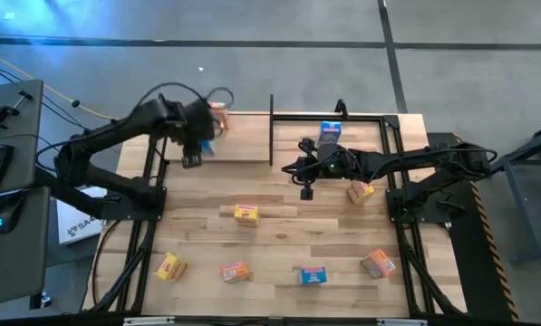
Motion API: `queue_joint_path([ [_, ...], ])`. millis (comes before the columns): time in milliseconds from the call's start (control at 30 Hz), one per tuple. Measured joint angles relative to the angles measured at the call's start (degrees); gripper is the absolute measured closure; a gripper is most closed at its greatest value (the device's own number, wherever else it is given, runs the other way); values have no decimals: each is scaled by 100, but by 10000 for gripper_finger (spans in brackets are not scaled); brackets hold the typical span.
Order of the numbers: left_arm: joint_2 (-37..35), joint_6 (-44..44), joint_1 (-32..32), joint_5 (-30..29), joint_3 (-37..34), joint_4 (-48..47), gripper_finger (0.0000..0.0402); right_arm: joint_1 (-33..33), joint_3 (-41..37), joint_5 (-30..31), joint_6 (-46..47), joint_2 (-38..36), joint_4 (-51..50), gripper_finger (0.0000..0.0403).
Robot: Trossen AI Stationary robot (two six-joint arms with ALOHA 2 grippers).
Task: Stack cereal on shelf
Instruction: Put the middle left blue cereal box on the shelf
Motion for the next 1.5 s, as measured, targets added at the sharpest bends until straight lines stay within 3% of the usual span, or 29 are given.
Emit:
queue_joint_path([
  [300,245,882,1335,-127,-35,283,257,0,0,-129,-140,0,2,403],
  [533,278,908,1711,-7,-35,540,257,0,0,-127,-140,0,2,403],
  [767,278,833,1722,62,-48,931,257,2,0,-127,-139,0,2,403],
  [1167,278,528,1294,1617,-52,1109,256,0,0,-127,-97,0,-9,403],
  [1367,305,590,686,1038,-48,2243,244,0,0,-126,-33,0,-9,403],
  [1500,780,675,595,1144,246,2233,242,0,0,-125,-31,0,-1,403],
])
